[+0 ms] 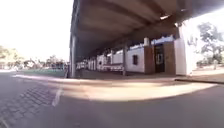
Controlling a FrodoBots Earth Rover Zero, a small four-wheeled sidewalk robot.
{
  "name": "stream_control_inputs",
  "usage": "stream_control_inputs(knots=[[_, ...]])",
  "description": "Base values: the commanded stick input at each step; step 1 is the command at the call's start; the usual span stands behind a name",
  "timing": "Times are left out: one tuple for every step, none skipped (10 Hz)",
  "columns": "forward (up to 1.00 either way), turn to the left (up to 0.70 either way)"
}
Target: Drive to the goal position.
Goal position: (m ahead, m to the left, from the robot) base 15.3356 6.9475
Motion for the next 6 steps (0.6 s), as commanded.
stream_control_inputs(knots=[[0.7, 0.0], [0.7, 0.0], [0.7, 0.0], [0.7, 0.0], [0.7, 0.0], [0.7, 0.0]])
